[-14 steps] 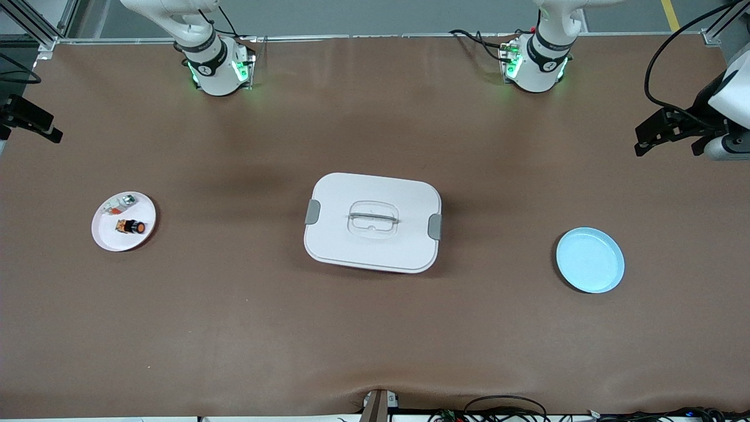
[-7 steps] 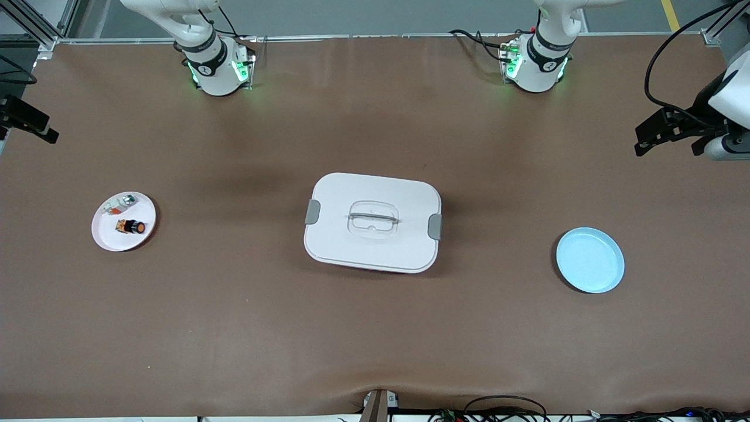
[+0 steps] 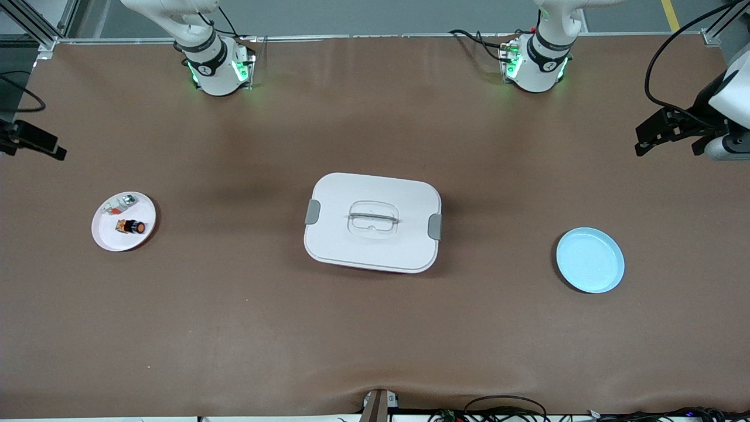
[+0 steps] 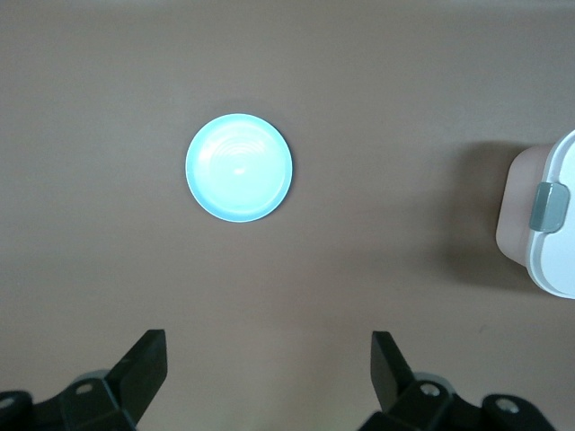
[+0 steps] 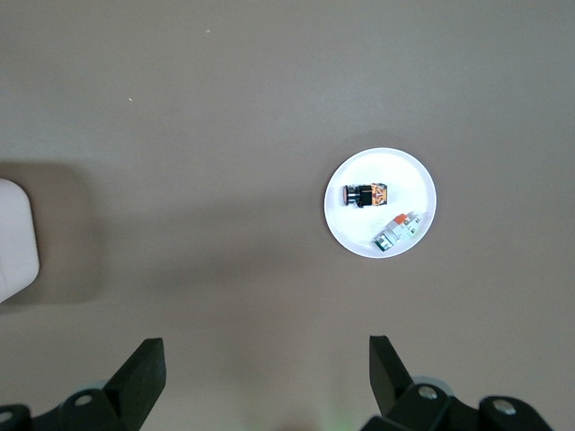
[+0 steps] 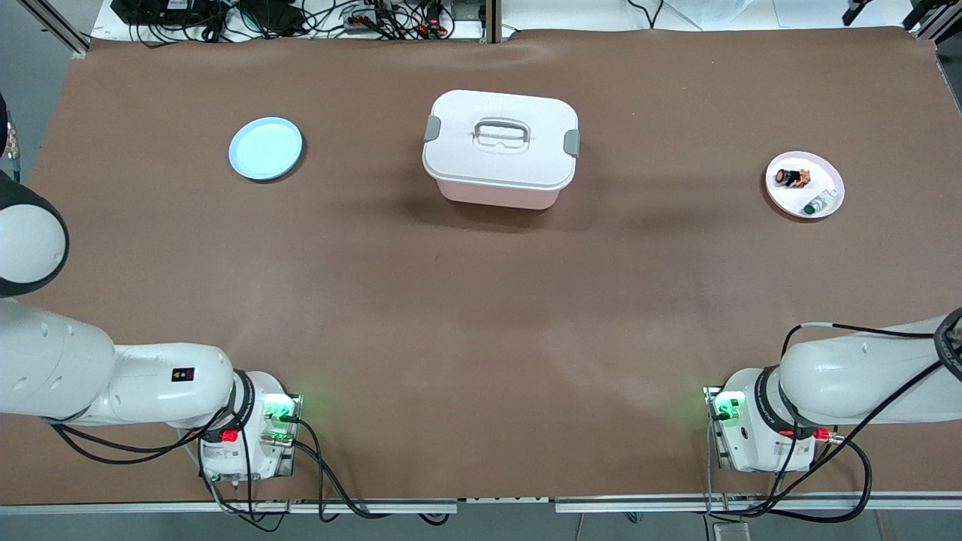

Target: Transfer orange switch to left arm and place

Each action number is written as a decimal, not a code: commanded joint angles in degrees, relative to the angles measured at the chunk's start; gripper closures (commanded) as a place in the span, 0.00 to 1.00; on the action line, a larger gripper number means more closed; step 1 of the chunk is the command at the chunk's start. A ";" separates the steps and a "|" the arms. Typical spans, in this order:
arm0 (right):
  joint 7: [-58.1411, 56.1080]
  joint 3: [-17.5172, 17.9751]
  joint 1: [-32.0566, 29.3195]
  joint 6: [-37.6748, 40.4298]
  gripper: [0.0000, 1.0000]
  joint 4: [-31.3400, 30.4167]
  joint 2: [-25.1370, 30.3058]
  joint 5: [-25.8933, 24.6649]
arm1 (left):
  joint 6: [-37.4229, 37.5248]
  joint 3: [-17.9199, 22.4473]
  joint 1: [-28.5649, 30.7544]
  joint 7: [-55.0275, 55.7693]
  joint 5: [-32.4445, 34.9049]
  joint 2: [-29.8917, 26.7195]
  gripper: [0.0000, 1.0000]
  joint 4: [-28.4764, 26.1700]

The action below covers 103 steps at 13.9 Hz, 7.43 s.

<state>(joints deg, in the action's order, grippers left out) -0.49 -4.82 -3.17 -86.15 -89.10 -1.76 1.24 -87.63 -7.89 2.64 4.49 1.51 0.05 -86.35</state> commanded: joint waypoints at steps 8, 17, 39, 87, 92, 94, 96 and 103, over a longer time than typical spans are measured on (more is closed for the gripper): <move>0.31 0.51 -0.78 -1.74 0.00 2.08 -11.06 -0.98 | 0.88 -0.11 0.00 -0.88 0.60 -0.58 0.00 0.13; 0.84 0.42 -3.59 -13.49 0.00 -3.88 -14.06 0.07 | 1.40 -0.11 -0.09 -0.88 0.33 -0.14 0.00 -0.04; -16.38 0.68 -13.17 -43.13 0.00 -20.68 -24.34 3.68 | 1.76 -0.46 -0.09 -0.88 0.07 -0.32 0.00 0.22; 20.05 1.74 0.96 -3.25 1.00 0.14 -21.27 16.75 | 1.67 -0.11 0.00 -0.80 0.68 -0.14 0.00 0.13; 34.47 1.74 8.00 -2.53 1.00 3.05 -20.66 24.13 | 1.58 -0.37 -0.09 0.26 -0.63 -0.14 0.00 0.22; 39.74 1.74 10.28 -2.70 1.00 4.54 -20.65 27.57 | 1.32 -0.20 0.00 0.43 -6.93 0.30 0.00 0.22; 45.37 1.74 13.79 -3.23 1.00 6.11 -20.74 29.07 | 0.01 -0.20 -0.18 0.44 -11.25 0.56 0.00 0.04; 70.77 1.74 24.78 -10.16 1.00 13.51 -22.32 30.66 | -10.18 -3.61 -2.11 0.44 -28.31 4.16 0.00 -0.66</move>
<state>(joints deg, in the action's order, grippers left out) 64.97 -2.50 19.56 -94.72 -77.81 -22.60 30.68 -95.27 -9.53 1.34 4.65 -24.58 3.08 -86.97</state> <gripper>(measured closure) 0.278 0.000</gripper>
